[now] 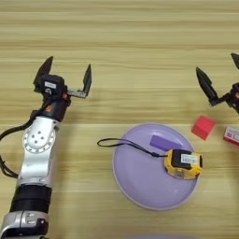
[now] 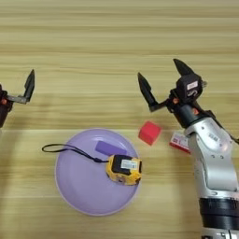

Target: Move the objects on the table

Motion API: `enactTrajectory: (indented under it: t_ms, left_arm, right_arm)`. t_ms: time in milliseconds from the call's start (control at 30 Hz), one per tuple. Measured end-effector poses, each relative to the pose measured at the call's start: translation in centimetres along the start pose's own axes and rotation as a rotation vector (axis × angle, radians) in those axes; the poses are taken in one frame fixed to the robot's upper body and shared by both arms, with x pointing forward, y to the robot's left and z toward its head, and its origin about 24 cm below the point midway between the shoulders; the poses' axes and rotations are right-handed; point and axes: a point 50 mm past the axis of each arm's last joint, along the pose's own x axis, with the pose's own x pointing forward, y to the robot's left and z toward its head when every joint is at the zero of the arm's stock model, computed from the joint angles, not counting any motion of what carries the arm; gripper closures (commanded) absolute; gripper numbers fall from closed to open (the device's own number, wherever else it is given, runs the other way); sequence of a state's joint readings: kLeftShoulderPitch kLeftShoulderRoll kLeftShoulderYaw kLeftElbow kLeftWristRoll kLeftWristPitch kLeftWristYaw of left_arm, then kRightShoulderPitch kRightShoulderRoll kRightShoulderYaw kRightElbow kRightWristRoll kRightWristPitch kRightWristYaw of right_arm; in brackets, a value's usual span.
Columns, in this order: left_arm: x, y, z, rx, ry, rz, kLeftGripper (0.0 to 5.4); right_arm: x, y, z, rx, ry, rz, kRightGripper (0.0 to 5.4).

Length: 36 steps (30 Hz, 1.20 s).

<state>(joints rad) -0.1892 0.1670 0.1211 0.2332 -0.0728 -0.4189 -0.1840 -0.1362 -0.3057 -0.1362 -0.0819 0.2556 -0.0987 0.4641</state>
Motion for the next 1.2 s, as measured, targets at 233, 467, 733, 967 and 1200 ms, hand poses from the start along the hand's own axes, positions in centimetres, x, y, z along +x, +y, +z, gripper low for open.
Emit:
enactTrajectory:
  t_ms: [233, 467, 733, 967, 1200]
  left_arm:
    - [-1.0, 0.2, -1.1, -0.01, 0.031, 0.054, 0.0]
    - [-1.2, 0.0, -1.7, -0.021, 0.037, 0.064, 0.0]
    - [-1.1, 0.0, -2.2, -0.029, 0.041, 0.057, 0.0]
    - [-0.8, 0.4, -2.4, -0.03, 0.046, 0.06, 0.0]
    - [-0.9, 0.7, -2.6, -0.033, 0.054, 0.058, 0.0]
  right_arm:
    - [-0.7, -0.5, -1.6, 0.001, 0.108, 0.06, 0.03]
    - [-2.2, -1.1, -2.3, 0.023, 0.205, 0.249, 0.03]
    - [-4.4, -2.3, -4.8, 0.058, 0.366, 0.406, 0.03]
    - [-4.2, -2.4, -6.1, 0.048, 0.432, 0.436, 0.03]
    - [-3.2, -1.9, -6.5, 0.037, 0.441, 0.476, 0.03]
